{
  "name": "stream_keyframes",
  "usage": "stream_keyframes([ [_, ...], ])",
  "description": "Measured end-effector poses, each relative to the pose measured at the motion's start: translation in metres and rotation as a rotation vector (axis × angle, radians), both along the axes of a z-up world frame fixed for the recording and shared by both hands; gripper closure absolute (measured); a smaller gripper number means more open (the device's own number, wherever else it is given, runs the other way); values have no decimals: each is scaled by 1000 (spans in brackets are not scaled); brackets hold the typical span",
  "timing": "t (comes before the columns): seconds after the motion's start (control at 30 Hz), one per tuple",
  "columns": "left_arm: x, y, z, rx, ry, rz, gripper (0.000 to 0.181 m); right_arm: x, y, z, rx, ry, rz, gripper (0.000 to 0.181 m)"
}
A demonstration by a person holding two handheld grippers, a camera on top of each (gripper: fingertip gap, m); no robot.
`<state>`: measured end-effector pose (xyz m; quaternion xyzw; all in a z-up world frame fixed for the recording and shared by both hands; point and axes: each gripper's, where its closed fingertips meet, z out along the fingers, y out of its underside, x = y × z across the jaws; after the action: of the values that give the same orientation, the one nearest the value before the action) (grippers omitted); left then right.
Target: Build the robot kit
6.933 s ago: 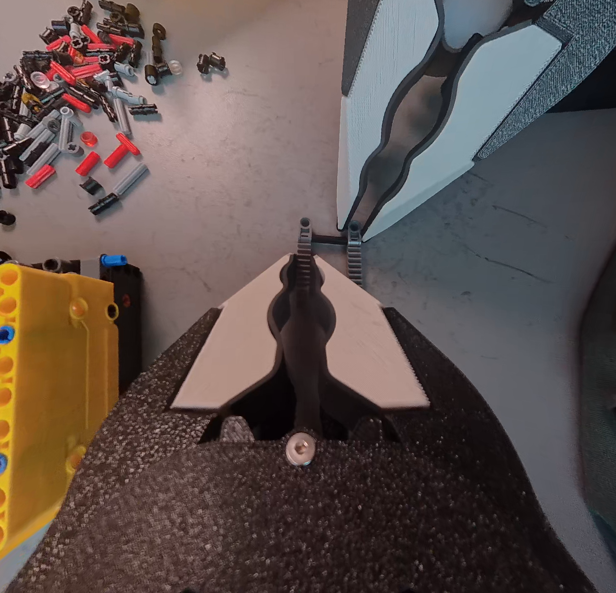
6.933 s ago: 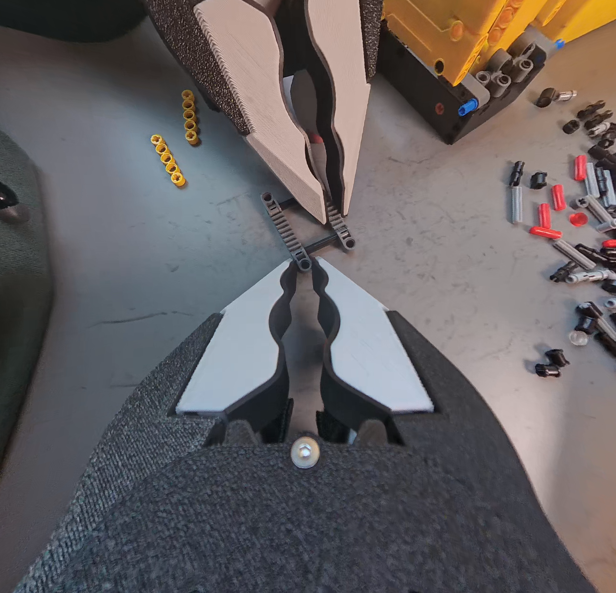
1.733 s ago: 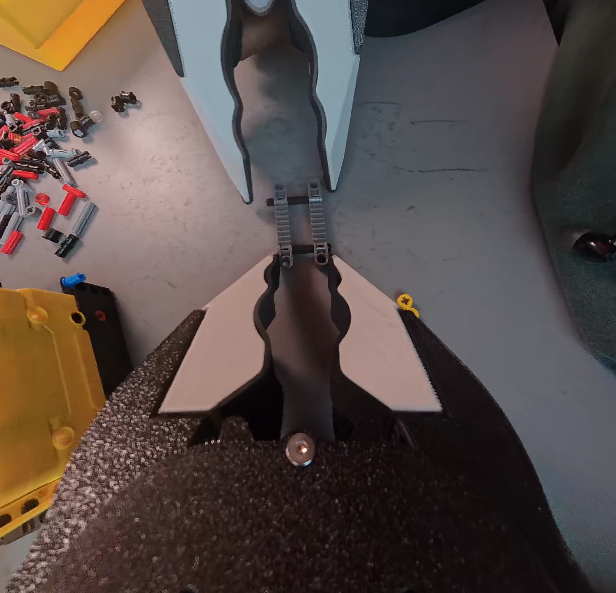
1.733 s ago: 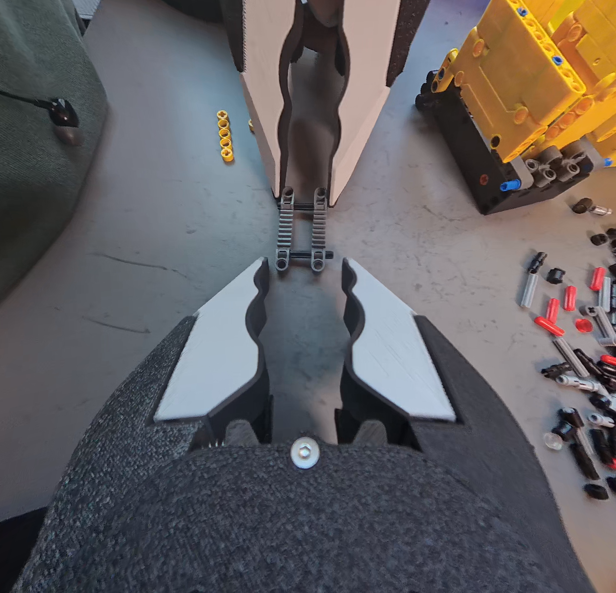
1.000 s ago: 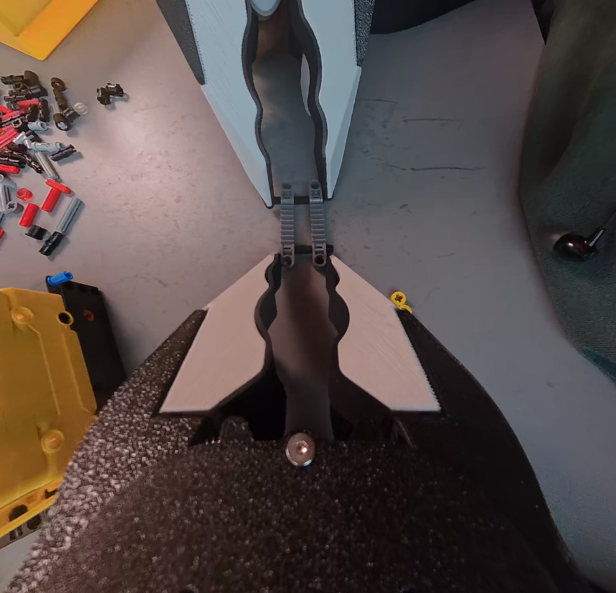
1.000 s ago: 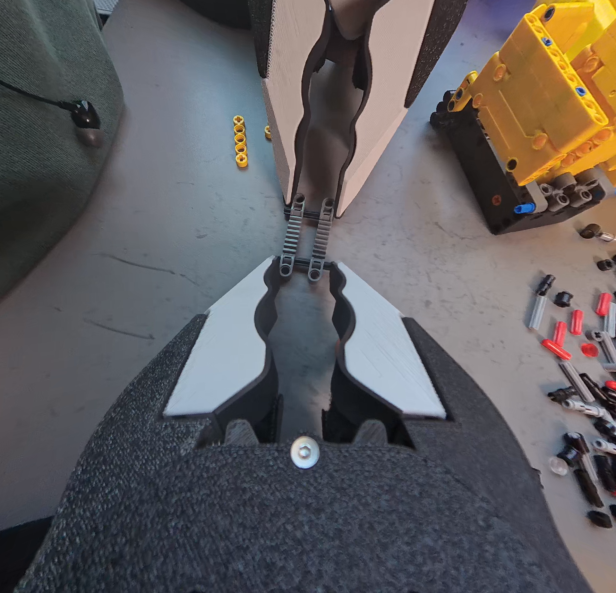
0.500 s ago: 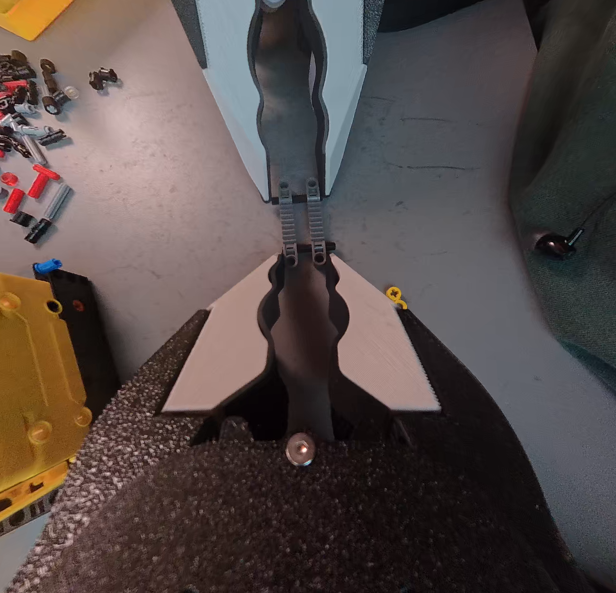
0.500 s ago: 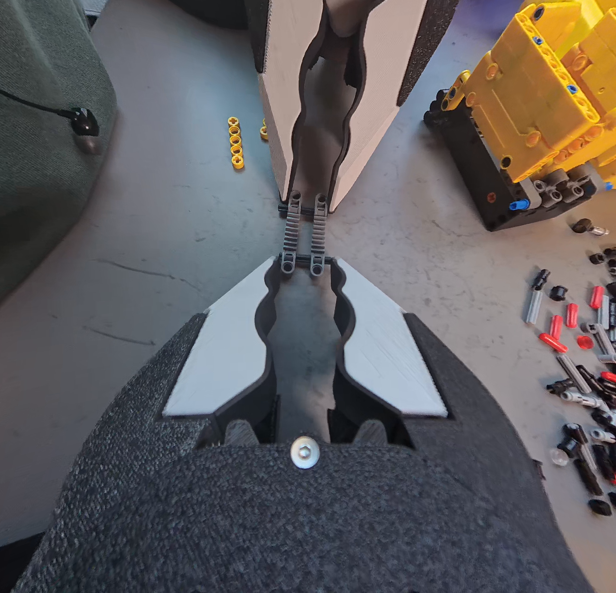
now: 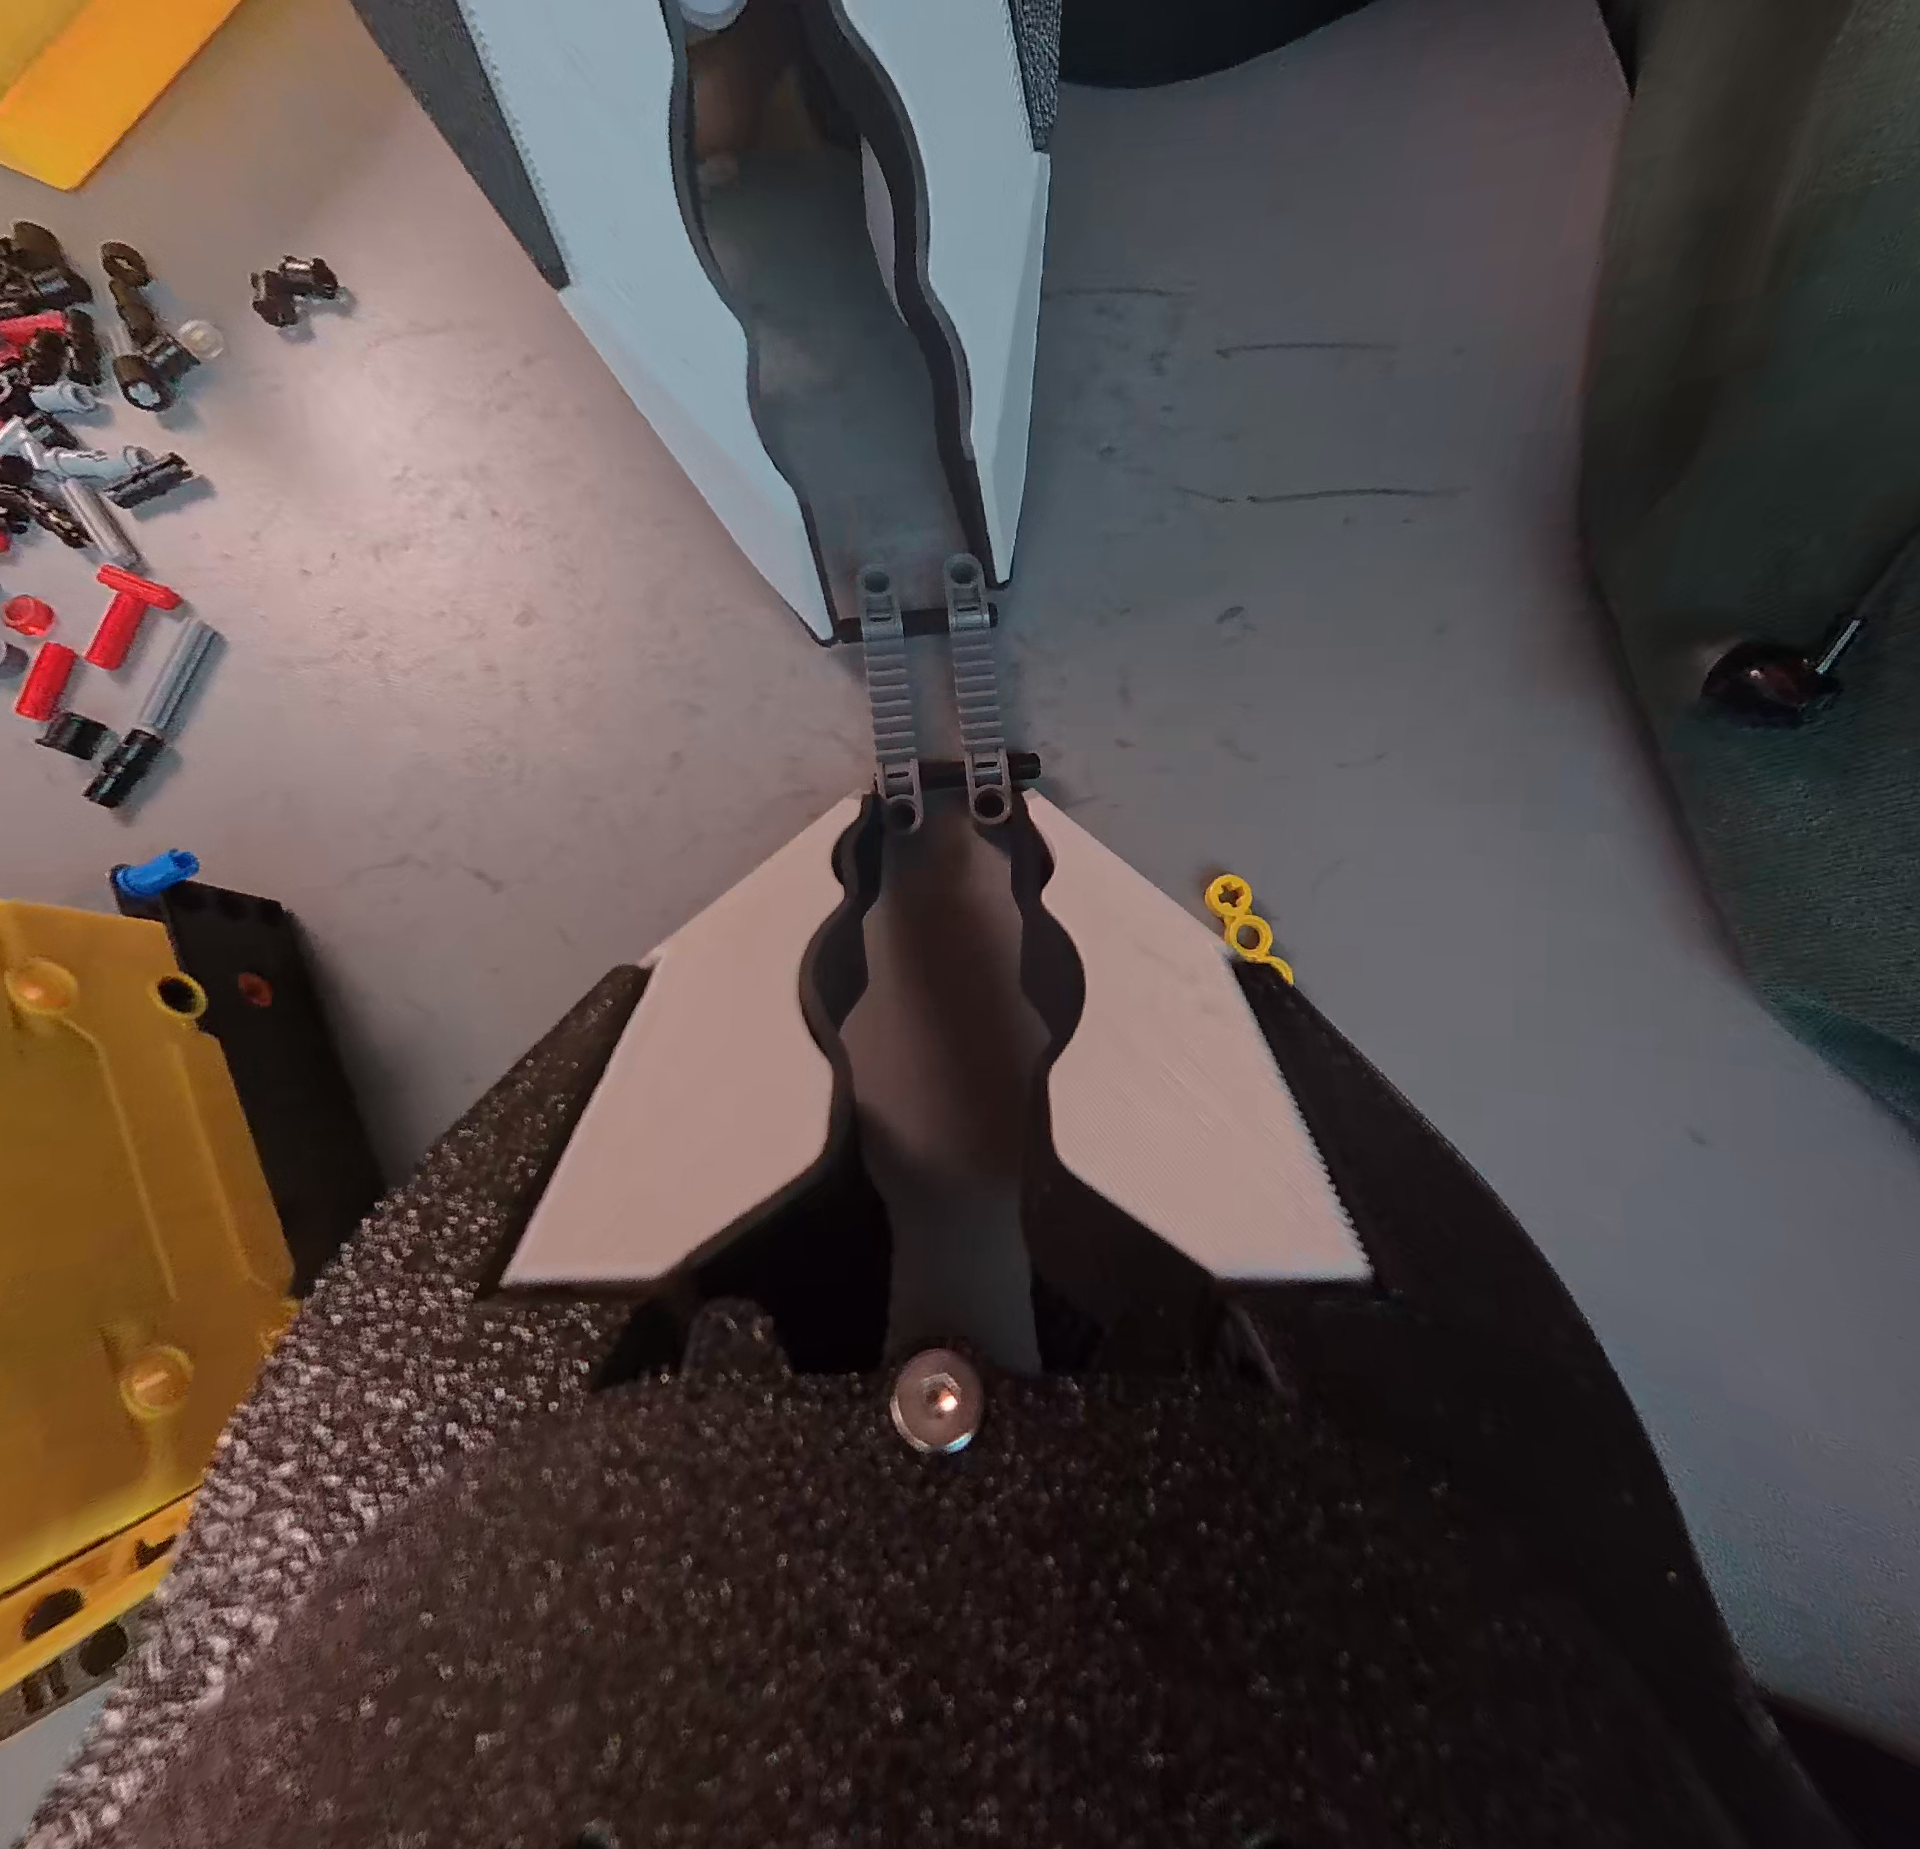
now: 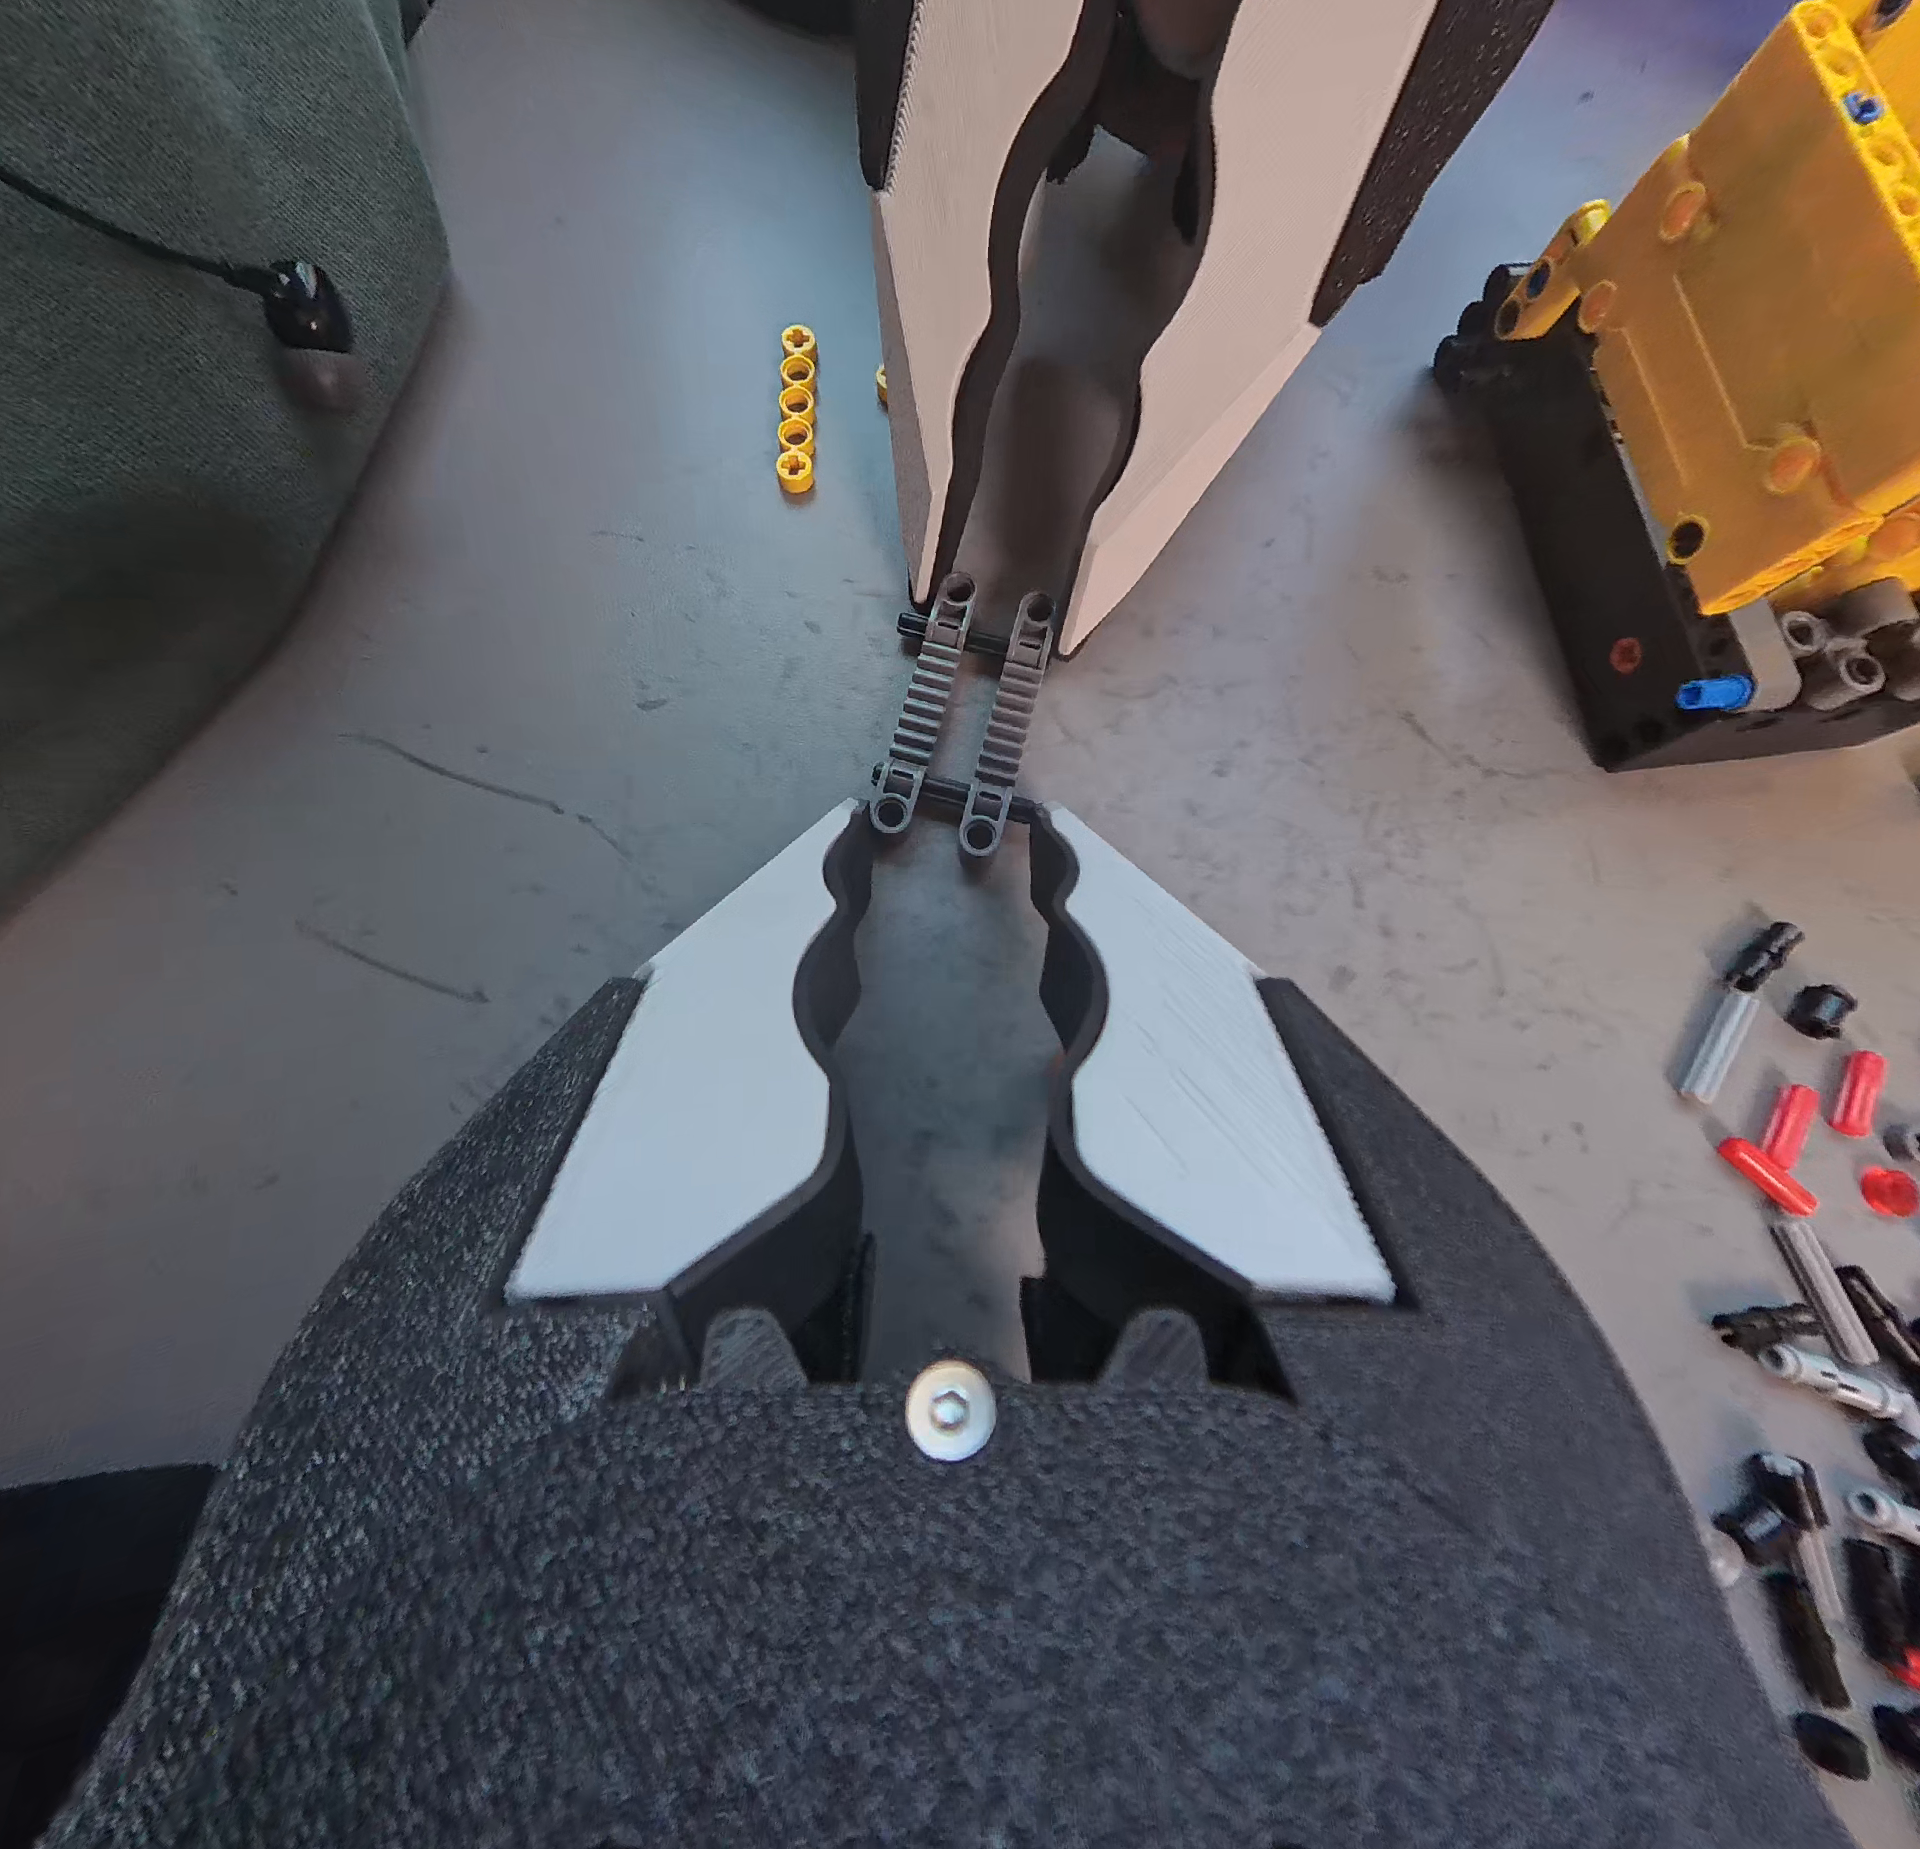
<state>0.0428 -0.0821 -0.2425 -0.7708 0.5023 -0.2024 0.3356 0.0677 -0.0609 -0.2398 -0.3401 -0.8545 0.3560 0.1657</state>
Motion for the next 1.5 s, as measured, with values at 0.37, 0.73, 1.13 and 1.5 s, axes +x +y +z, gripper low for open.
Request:
stream_keyframes([
  [0.37, 1, -1, 1, -17, -9, 62, 158, 0, -5, 1, 10, -13, -85, 156],
  [0.73, 4, -6, 1, -48, -25, 105, 163, 2, -10, 2, 4, -36, -66, 163],
  [1.13, 5, -10, 0, -57, -25, 111, 167, 4, -12, 0, 20, -32, -49, 162],
  [1.5, 1, -6, 3, 165, 77, 45, 167, 0, -11, 3, 75, 91, -205, 161],
])
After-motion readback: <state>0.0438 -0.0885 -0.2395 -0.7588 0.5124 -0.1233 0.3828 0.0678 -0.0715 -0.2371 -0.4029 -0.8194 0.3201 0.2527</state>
